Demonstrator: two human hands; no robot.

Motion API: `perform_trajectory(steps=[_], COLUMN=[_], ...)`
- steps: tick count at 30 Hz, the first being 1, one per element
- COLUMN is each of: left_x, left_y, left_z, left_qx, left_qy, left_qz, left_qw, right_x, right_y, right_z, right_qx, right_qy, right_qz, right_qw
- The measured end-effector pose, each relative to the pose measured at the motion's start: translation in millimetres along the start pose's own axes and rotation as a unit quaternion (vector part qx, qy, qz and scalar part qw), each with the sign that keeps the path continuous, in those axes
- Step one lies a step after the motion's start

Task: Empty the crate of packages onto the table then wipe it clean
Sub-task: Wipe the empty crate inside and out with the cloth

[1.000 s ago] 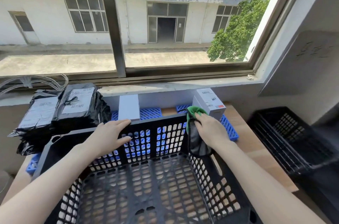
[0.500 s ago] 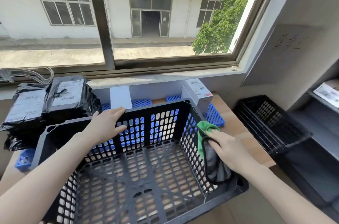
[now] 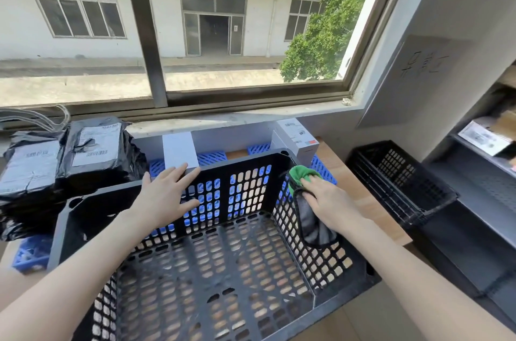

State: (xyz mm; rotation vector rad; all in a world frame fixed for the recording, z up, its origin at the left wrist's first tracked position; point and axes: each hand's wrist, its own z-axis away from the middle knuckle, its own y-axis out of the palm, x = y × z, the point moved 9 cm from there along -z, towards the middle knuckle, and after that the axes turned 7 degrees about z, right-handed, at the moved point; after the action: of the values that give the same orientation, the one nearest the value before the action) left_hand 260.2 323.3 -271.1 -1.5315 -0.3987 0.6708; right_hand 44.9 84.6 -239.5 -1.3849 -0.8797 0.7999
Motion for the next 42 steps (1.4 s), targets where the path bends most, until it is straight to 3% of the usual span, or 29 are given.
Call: perform_trajectory(steps=[8, 21, 28, 33, 42], left_x=[1.6, 1.0, 10.1, 33.6, 83.6], left_y=[3.7, 5.0, -4.8, -13.1, -28.8], left_z=[0.4, -0.3, 15.6, 51.8, 127.8], left_qx=[0.0, -0.005, 0.019, -0.001, -0.031], left_qy=[0.005, 0.014, 0.048, 0.056, -0.036], left_qz=[-0.019, -0.036, 0.016, 0.033, 0.062], left_qw=[1.0, 0.999, 0.999, 0.998, 0.997], right_x=[5.2, -19.6, -27.2, 46.9, 204.9], right_y=[2.2, 8.1, -1.0, 12.0, 50.3], right_z=[-30.4, 68.1, 117.7, 127.9, 135.2], right_qx=[0.012, 0.002, 0.035, 0.19, 0.398], right_qy=[0.019, 0.019, 0.026, -0.051, -0.224], right_qz=[-0.006, -0.003, -0.021, -0.101, -0.214], right_qw=[1.0, 1.0, 0.999, 0.975, 0.864])
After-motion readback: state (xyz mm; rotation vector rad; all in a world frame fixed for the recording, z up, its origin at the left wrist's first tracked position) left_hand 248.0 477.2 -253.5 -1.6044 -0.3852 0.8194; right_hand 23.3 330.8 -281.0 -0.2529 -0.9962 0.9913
